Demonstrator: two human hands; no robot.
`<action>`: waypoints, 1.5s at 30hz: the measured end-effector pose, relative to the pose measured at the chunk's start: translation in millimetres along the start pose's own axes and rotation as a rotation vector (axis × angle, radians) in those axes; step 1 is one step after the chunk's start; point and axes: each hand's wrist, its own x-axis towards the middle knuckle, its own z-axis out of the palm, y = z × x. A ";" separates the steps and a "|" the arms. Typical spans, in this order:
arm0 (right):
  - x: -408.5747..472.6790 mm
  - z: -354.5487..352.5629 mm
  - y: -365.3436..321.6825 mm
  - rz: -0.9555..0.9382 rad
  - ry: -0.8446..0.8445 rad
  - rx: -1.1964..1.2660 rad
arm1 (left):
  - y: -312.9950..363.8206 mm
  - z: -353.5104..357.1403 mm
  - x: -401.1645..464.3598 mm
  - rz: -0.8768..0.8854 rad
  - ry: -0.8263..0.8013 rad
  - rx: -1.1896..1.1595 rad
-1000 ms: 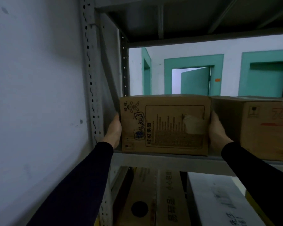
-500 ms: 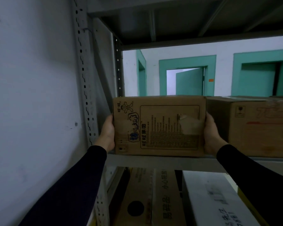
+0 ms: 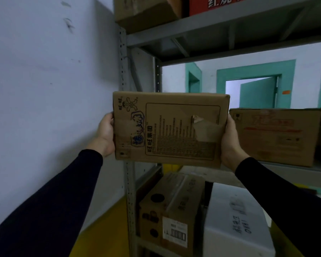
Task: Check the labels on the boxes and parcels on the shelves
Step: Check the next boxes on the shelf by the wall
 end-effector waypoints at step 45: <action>-275.4 -15.4 75.8 0.551 -0.092 -0.176 | -28.0 -135.9 -299.9 -0.359 0.209 0.152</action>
